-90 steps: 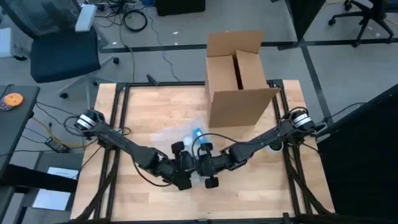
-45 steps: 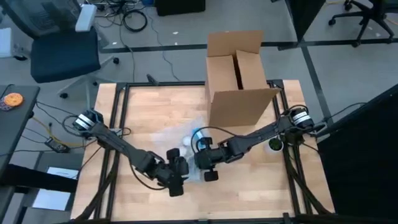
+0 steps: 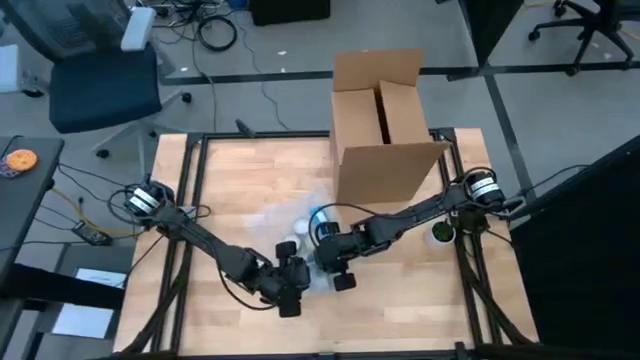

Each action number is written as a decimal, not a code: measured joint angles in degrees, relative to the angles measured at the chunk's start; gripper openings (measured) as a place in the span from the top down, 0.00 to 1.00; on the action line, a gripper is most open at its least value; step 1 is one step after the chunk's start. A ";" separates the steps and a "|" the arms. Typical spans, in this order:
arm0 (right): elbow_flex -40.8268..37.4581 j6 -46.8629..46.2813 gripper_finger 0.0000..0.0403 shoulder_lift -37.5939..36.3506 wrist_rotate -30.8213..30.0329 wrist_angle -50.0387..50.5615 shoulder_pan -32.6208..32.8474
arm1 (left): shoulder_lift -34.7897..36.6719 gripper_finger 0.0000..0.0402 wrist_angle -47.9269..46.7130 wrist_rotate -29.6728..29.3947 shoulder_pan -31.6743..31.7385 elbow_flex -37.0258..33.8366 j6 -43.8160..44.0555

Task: Wrap mug
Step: Wrap the purple mug with the transparent bubble wrap

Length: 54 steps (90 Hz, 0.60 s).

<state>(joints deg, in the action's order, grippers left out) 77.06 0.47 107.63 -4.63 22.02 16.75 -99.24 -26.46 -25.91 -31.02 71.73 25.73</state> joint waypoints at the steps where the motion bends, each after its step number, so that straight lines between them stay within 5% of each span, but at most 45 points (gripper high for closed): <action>1: 0.00 0.11 0.82 0.00 0.08 0.01 0.00 | 0.00 0.54 0.02 -0.01 0.06 0.11 -0.15; 20: 0.00 1.93 0.82 0.00 1.46 0.49 -0.39 | 0.35 0.54 -1.87 -0.50 0.65 3.39 -3.17; 39: 0.00 2.25 0.82 0.02 1.43 1.73 -0.39 | 3.32 0.54 -16.66 -10.54 0.43 8.15 -1.53; 54: 2.79 2.28 0.82 0.02 -0.06 7.55 -0.39 | 5.36 0.54 -26.94 -12.42 0.01 8.39 5.32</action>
<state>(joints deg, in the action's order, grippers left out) 79.84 2.75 107.66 -4.69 29.56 16.36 -93.89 -53.39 -38.33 -31.01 80.12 31.05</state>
